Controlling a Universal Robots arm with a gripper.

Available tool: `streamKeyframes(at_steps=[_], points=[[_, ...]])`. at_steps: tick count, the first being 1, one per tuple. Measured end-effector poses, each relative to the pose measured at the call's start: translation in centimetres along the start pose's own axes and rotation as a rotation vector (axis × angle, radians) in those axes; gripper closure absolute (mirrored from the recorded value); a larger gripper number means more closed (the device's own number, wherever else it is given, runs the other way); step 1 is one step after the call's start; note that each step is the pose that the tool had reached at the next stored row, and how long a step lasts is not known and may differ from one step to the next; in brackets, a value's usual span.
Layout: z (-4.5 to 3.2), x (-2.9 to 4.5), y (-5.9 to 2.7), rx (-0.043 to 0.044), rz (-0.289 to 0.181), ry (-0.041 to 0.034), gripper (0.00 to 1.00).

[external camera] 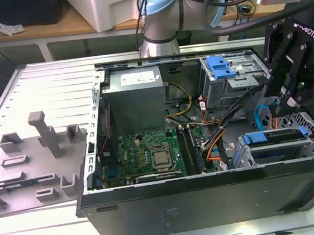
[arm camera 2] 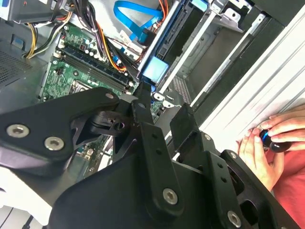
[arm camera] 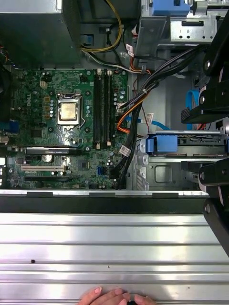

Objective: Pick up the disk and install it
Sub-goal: 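Insert the disk into the insertion slot, then insert the first disk wire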

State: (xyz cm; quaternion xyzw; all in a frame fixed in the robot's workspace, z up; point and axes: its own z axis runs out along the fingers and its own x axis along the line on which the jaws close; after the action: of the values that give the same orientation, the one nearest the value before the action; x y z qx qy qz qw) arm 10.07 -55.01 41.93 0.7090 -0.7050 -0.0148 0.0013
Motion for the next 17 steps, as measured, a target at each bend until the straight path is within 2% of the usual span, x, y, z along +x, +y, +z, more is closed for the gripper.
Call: streamKeyframes(at_steps=[16, 17], points=[[0.02, 0.05, 0.00, 0.0000, 0.000, -0.0001, 0.56], [0.02, -0.03, -0.01, 0.0000, 0.000, 0.0017, 0.56]])
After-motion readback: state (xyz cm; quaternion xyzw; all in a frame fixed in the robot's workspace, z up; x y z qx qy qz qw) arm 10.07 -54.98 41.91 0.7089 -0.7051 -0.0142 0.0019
